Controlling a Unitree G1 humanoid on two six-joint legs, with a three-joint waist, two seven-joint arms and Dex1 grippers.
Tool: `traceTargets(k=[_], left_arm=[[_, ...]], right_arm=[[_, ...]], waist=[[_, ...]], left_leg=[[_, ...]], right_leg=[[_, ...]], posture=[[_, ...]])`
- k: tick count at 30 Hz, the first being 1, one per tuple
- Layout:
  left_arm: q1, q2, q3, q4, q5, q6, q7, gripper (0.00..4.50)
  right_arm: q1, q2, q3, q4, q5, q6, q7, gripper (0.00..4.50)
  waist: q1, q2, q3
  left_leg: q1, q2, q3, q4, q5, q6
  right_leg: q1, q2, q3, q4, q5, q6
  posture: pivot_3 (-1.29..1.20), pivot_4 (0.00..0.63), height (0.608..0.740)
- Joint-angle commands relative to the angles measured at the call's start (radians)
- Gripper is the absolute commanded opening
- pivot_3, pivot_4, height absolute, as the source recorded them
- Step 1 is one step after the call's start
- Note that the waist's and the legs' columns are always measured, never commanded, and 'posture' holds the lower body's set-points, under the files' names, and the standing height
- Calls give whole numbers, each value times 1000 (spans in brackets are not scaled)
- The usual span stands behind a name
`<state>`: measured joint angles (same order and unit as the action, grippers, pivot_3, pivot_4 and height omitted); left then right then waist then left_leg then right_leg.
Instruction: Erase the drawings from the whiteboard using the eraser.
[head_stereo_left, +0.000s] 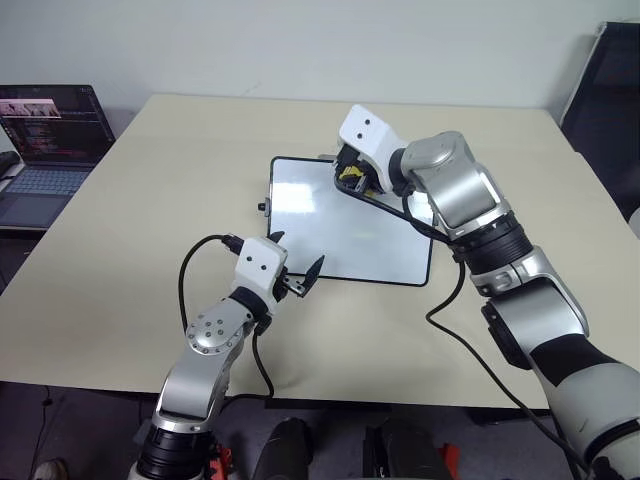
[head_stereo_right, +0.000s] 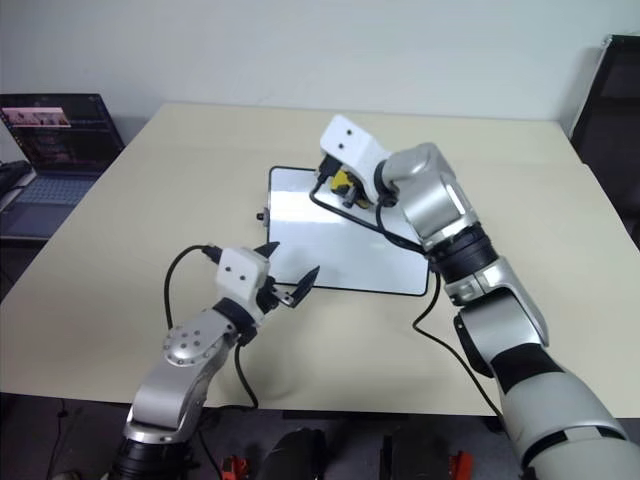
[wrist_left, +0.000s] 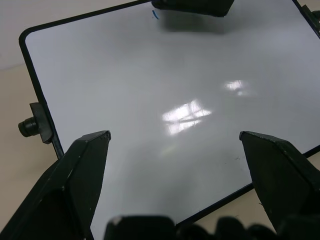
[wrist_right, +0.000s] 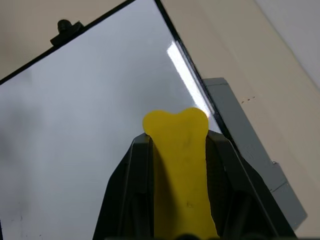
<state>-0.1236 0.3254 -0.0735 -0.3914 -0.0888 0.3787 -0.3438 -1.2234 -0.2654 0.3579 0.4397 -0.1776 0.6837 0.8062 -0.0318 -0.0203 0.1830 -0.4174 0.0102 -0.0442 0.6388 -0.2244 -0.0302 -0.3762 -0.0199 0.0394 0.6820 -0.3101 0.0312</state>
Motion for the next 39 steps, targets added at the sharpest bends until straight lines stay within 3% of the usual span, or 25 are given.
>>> traceTargets(k=[1, 13, 39], left_arm=[[12, 0, 14, -55, 6, -18, 10, 4500], [30, 2, 19, -77, 7, -11, 26, 4500], [22, 7, 19, -70, 3, -11, 25, 4500]], right_arm=[[-6, 3, 8, 40, -3, -67, 2, 1084], [-52, 12, 2, 196, -12, -180, -20, 1084], [-96, 14, -16, 221, -2, -188, -35, 1084]], waist=[[0, 0, 0], [-1, 0, 0], [0, 0, 0]], left_leg=[[0, 0, 0, 0, 0, 0], [2, 0, 0, 1, 0, 0], [1, 0, 0, 0, 0, 0]], right_leg=[[0, 0, 0, 0, 0, 0], [2, 0, 0, 1, 0, 0], [1, 0, 0, 0, 0, 0]], posture=[[0, 150, 740], [0, 150, 740], [0, 150, 740]])
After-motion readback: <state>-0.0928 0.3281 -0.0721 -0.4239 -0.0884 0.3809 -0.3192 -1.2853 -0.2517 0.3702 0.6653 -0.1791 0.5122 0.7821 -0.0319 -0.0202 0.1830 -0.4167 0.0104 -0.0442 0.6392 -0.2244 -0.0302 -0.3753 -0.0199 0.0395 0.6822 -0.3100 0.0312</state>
